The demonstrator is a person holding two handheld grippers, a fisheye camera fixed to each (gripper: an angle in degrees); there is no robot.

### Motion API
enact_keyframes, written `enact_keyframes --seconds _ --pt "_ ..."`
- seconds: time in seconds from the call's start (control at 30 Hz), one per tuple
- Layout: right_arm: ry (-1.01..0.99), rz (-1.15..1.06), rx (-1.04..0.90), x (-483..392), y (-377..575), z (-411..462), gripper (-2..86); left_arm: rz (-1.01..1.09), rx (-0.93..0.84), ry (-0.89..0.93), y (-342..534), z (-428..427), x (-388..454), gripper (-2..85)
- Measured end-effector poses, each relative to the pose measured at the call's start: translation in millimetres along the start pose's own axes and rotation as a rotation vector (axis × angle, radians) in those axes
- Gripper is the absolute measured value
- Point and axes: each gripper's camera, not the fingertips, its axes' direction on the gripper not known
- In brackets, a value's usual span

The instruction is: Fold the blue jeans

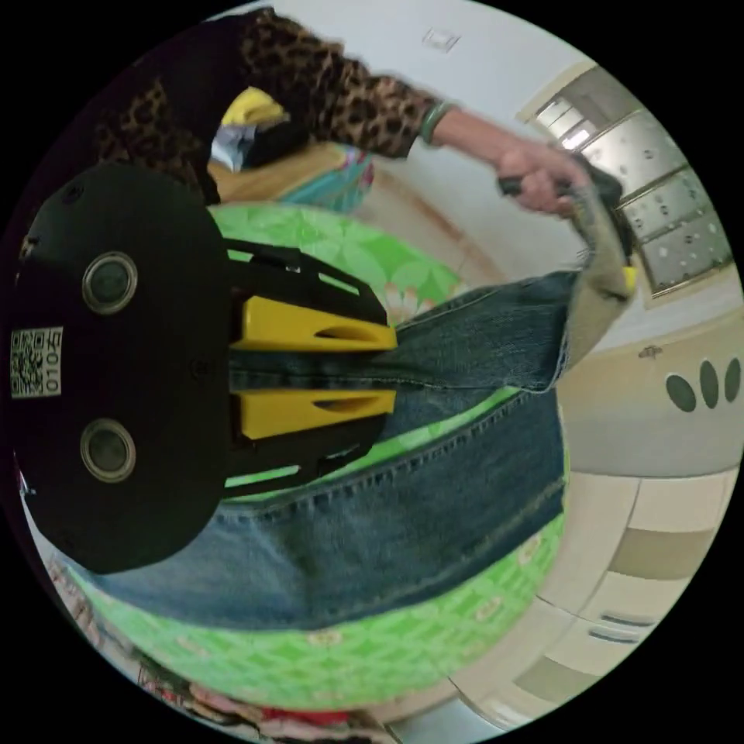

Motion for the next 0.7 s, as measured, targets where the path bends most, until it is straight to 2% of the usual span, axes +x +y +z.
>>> enact_keyframes --seconds 0.07,0.17,0.2,0.27,0.33,0.37,0.4,0.5,0.57,0.7 --pt "-0.029 0.045 0.081 18 10 -25 5.4 0.052 0.010 -0.011 -19 5 23 0.2" --pt "-0.080 0.168 0.321 55 44 -87 4.8 0.169 0.038 0.118 -52 4 55 0.3" --pt "-0.096 0.162 0.400 58 58 -110 4.8 0.244 0.056 0.155 -59 -1 69 0.3" --pt "-0.125 0.098 0.432 52 71 -129 4.9 0.322 0.079 0.179 -63 -11 77 0.3" --pt "-0.163 0.039 0.365 39 73 -121 5.0 0.306 0.059 0.178 -57 -24 54 0.3" --pt "-0.194 -0.011 0.260 29 70 -102 5.1 0.282 0.041 0.184 -54 -25 43 0.4" --pt "-0.218 -0.055 0.158 19 69 -77 5.2 0.214 -0.002 0.192 -44 -28 15 0.4" --pt "-0.299 -0.061 0.010 11 81 -28 5.2 0.010 -0.092 0.085 -2 -27 -54 0.4" --pt "-0.390 -0.045 0.018 16 99 -22 5.2 -0.097 -0.080 0.045 26 -32 -88 0.4" --pt "-0.561 -0.040 0.065 44 158 -39 4.6 -0.221 -0.029 0.124 63 -43 -139 0.4"
